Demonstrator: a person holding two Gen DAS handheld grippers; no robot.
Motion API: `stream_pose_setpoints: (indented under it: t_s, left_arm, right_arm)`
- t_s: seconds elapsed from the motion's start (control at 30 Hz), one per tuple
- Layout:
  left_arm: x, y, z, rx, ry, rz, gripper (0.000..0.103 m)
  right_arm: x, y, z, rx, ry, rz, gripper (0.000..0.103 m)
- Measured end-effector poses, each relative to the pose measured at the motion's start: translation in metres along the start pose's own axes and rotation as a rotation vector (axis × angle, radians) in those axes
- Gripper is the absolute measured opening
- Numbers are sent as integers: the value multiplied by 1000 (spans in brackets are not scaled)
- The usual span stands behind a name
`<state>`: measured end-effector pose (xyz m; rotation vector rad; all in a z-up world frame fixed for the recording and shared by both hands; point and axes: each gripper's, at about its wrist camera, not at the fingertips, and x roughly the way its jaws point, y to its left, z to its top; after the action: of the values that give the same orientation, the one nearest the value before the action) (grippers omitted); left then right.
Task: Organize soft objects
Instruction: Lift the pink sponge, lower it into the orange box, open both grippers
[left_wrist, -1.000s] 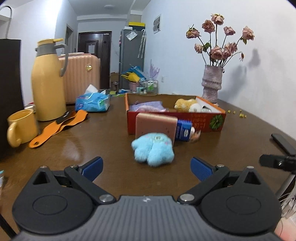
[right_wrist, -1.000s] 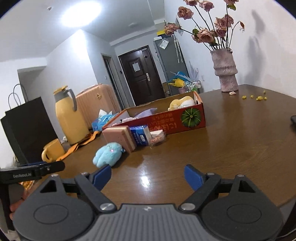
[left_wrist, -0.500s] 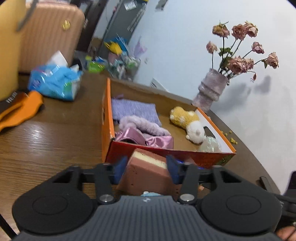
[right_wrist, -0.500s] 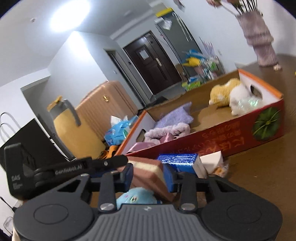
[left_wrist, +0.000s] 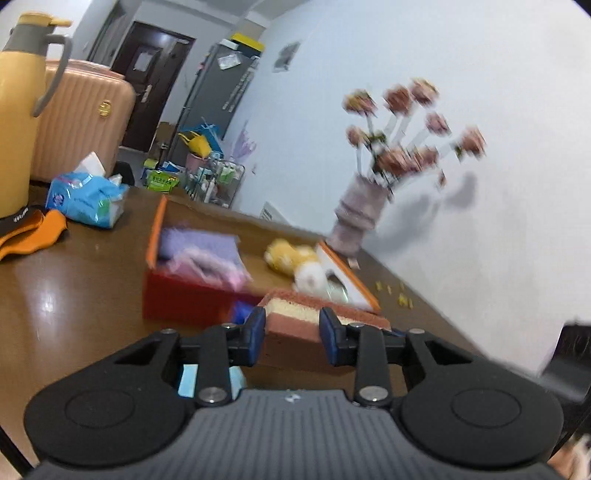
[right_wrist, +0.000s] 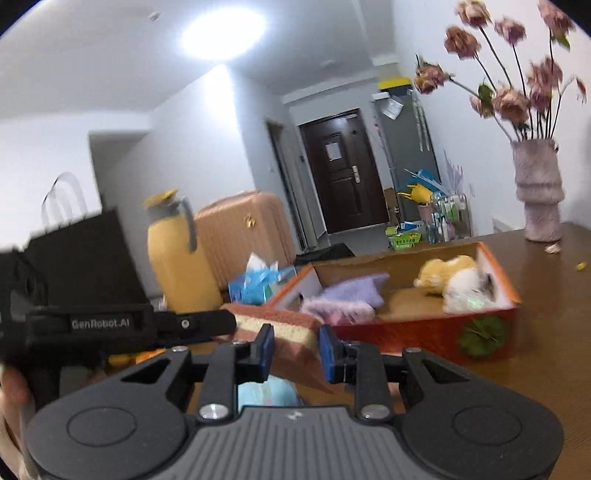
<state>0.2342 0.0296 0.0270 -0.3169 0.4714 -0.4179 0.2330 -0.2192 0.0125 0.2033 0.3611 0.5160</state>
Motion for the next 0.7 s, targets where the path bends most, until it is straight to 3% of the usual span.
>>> stream_pose_setpoints:
  t_s: [0.17, 0.23, 0.33, 0.4, 0.43, 0.5, 0.67, 0.7]
  left_arm:
    - [3, -23, -62, -38, 144, -7, 32]
    - [-7, -31, -81, -7, 173, -4, 33]
    - [-22, -36, -100, 22, 227, -20, 48]
    - [-33, -35, -105, 4, 234, -42, 51]
    - [-39, -35, -105, -2, 219, -45, 58]
    - [-45, -35, -101, -1, 187, -29, 64]
    - [-32, -30, -94, -44, 205, -9, 62]
    - [-28, -28, -94, -62, 218, -2, 58]
  right_arm:
    - [-35, -29, -45, 120, 86, -19, 26]
    - [-47, -28, -62, 121, 112, -29, 26]
    - [-68, -23, -86, 135, 160, 14, 28]
    - [-81, -19, -95, 137, 167, 40, 28]
    - [-87, -17, -95, 138, 150, 43, 28]
    - [-92, -17, -92, 160, 117, 38, 38]
    - [-83, -22, -85, 215, 103, -26, 39]
    - [-79, -23, -85, 228, 106, -34, 38]
